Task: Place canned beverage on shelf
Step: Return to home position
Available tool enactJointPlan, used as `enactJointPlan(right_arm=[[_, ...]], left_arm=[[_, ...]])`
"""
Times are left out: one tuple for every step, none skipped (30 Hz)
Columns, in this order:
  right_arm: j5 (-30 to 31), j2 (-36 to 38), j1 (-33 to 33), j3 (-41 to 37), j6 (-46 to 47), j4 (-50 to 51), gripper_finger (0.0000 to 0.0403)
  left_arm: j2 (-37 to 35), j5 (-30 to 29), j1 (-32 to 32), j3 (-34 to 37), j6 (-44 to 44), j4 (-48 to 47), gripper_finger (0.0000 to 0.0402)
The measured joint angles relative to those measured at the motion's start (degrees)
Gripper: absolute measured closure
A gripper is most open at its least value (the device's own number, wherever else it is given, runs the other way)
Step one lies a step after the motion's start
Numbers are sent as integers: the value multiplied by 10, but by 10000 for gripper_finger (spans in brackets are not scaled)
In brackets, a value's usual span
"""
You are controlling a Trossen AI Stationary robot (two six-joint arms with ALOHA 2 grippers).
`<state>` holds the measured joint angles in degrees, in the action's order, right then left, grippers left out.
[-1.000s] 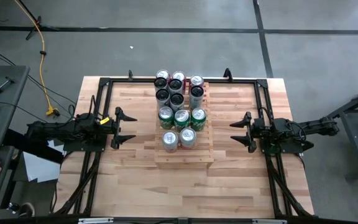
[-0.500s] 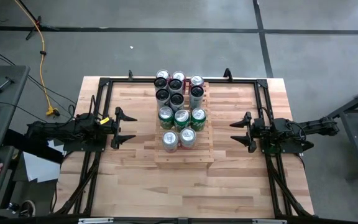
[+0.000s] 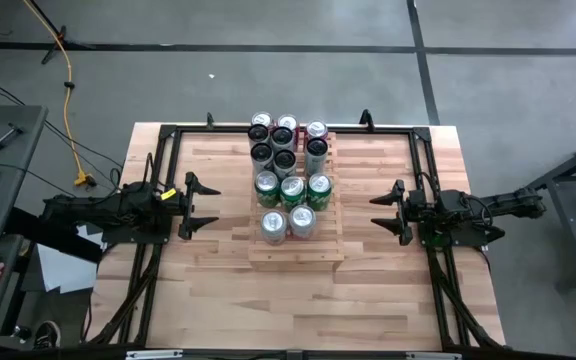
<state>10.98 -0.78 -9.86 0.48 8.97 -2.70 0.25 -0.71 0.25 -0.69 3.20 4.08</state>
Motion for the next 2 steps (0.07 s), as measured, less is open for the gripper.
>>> enactJointPlan(right_arm=[[0, 0, 0, 0, 0, 0, 139], [0, 0, 0, 0, 0, 0, 139]], left_arm=[[0, 0, 0, 0, 0, 0, 66], [0, 0, 0, 0, 0, 0, 66]])
